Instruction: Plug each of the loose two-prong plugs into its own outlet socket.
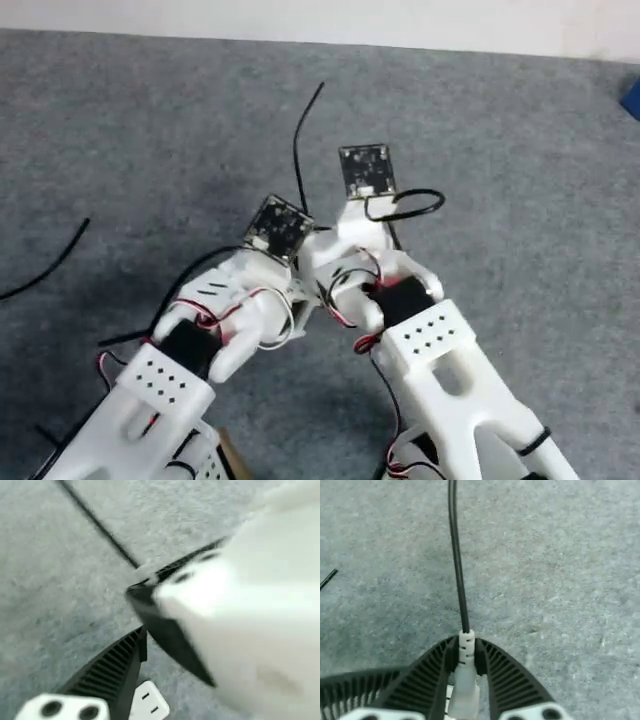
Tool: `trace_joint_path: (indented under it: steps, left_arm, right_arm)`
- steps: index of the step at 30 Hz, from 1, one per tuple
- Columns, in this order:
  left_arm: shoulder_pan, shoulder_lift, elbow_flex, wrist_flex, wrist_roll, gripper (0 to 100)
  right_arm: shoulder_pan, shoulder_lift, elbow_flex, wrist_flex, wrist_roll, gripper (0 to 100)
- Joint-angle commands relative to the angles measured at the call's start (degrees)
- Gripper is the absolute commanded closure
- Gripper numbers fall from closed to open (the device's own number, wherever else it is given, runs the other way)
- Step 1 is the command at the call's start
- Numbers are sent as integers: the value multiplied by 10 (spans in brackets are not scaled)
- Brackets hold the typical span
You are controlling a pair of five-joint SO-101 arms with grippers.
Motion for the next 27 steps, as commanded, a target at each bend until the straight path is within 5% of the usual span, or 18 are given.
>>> trace_joint_path:
  steps: [1,8,27]
  left_arm:
    - [-59,-11,19,-66,-35,596]
    - [-95,-11,30,-85,-44,596]
    - [-121,-11,36,-105,-45,596]
  right_arm:
    - [-21,0,-54,66,-4,994]
    - [-23,0,-142,196,-2,994]
    - [-21,0,-154,267,76,994]
